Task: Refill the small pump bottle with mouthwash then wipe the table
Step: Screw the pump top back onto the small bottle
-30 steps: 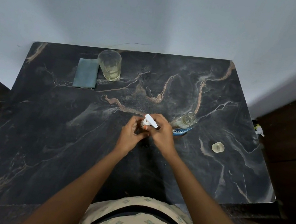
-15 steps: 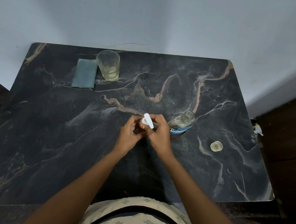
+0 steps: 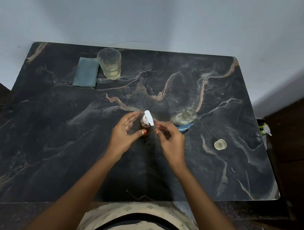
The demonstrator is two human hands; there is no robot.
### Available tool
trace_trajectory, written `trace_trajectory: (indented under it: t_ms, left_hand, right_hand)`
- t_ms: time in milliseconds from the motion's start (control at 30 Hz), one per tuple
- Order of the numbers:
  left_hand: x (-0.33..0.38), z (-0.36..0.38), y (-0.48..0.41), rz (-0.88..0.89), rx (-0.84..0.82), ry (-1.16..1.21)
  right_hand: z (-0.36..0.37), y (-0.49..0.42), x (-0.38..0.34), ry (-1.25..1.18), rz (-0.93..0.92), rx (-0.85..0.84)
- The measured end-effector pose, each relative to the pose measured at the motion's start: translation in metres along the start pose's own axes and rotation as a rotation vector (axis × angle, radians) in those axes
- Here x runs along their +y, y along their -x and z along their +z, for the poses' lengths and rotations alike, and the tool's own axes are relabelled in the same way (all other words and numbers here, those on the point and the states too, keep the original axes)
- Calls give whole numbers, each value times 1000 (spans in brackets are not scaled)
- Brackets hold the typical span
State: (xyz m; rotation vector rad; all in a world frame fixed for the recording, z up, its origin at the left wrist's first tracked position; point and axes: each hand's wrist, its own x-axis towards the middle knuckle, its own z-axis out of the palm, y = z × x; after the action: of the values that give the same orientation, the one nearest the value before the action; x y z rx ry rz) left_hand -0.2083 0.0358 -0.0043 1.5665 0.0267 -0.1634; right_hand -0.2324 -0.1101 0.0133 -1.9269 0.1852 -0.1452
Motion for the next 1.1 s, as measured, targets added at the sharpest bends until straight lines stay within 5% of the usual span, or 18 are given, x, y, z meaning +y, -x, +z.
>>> trace_trajectory:
  t_ms: [567,767,1100]
  left_hand:
    - [63,77,1,201,-174,-16]
    - [36,108,-10,156,-127,-229]
    - [15,121,-22,75,2,-220]
  right_hand:
    - [-91,10,22,-41,96,178]
    - [-120,-4,51,141,163,206]
    - [-151,-11,106,486,335,117]
